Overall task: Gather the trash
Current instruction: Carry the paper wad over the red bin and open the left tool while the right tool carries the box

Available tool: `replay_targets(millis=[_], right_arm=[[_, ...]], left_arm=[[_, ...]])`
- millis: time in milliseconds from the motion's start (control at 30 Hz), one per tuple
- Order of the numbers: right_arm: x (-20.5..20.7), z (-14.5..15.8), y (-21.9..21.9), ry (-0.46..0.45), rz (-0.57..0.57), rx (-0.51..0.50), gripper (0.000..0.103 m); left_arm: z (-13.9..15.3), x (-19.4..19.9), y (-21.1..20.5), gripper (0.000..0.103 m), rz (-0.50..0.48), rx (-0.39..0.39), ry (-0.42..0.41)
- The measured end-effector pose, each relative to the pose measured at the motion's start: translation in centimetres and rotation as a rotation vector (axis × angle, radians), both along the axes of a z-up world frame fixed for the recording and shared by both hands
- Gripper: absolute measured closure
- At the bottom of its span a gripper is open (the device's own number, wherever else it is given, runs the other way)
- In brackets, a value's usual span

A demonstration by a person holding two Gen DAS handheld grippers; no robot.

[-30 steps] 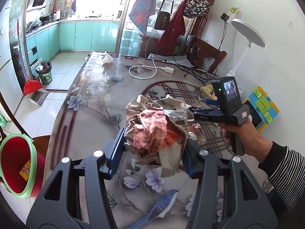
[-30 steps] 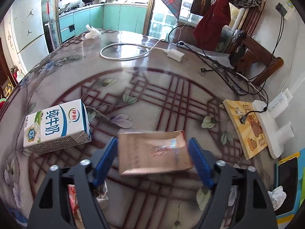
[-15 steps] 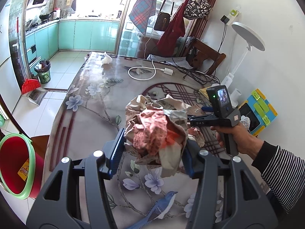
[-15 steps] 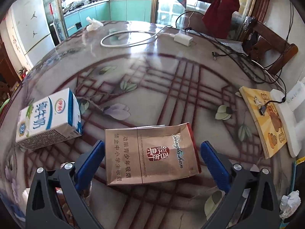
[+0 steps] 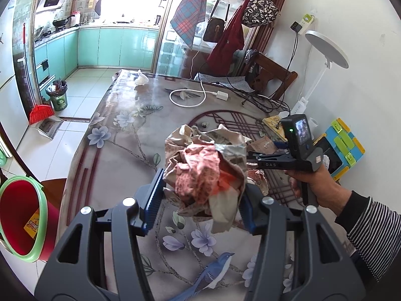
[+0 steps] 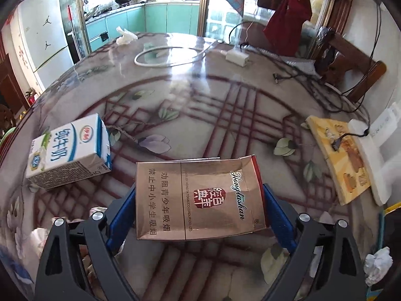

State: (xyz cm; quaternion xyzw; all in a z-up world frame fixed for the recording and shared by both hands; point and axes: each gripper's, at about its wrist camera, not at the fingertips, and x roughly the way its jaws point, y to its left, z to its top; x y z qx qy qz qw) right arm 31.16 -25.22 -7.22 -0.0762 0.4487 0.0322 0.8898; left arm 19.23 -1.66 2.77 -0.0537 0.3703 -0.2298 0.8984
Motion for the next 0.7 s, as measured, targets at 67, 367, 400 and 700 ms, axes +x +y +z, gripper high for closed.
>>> replay_targets(millis=[67, 367, 400, 700], right_arm=[[-1.0, 1.6, 0.4, -0.032, -0.013, -0.016, 0.014], [-7.3, 9.0, 5.3, -0.172, -0.015, 0.002, 0.014], [-7.9, 9.5, 6.0, -0.181, -0.009, 0.006, 0.014], [-11.6, 12.8, 14.8, -0.236, 0.103, 0.068, 0.014]], left_arm=[[0.2, -0.2, 0.3, 0.052, 0.008, 0.002, -0.011], [1.4, -1.1, 3.1, 0.052, 0.059, 0.005, -0.045], [1.5, -1.3, 3.7, 0.052, 0.069, 0.006, -0.049], [2.1, -2.5, 11.4, 0.052, 0.186, 0.003, -0.037]])
